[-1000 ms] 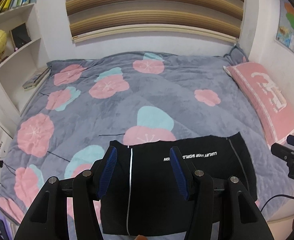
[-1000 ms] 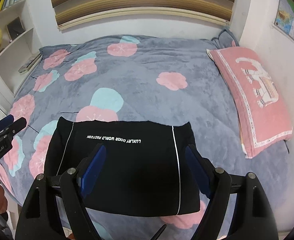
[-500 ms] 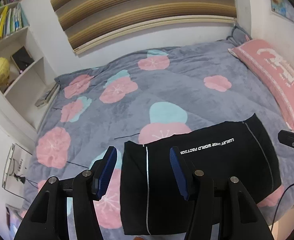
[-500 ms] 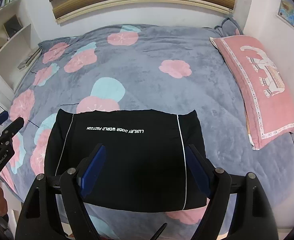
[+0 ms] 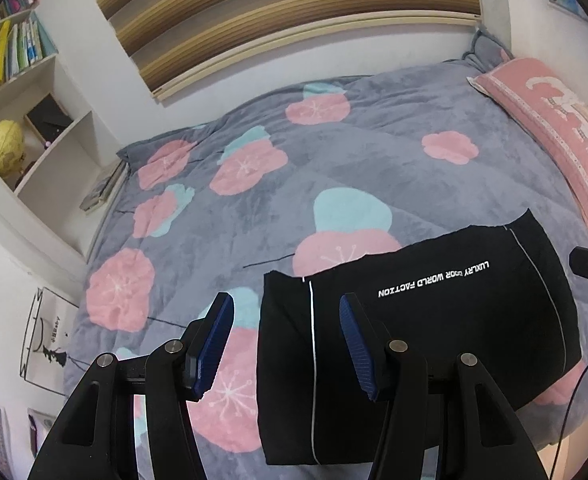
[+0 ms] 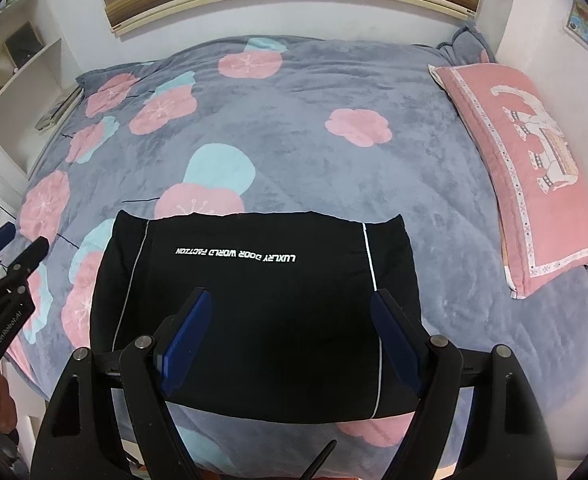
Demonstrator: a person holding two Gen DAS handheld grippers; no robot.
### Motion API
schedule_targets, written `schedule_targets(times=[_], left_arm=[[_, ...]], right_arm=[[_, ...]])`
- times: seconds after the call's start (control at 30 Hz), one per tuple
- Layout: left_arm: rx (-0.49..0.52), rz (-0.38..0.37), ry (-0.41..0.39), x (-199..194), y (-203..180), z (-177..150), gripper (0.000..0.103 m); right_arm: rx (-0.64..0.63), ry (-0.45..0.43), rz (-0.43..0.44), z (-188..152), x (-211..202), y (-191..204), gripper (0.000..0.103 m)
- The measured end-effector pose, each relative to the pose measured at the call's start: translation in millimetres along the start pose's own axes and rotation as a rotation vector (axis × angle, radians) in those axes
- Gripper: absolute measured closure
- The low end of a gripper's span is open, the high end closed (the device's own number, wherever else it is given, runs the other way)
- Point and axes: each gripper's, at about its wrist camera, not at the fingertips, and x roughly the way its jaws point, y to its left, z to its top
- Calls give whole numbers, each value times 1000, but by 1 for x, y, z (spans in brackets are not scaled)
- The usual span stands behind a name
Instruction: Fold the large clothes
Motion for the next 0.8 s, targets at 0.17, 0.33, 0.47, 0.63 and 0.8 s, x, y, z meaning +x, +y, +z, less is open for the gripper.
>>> schedule_targets(times=[0.17, 0.33, 0.47, 0.63, 0.8], left_arm=[[-17, 10, 12, 3, 6, -1, 47], [-20, 29, 10, 5, 10, -2, 47], [11, 103, 30, 14, 8, -3, 43], [-13, 114, 28, 19, 16, -8, 43], [-58, -8, 91, 27, 26, -11, 43]], right_arm=[[-15, 15, 0, 1, 6, 7, 20], [-24, 20, 4, 1, 9, 10, 20], [-25, 32, 1, 1, 13, 10, 20], [-33, 46, -1, -1, 17, 11, 20], [-32, 47, 3, 0, 19, 12, 20]])
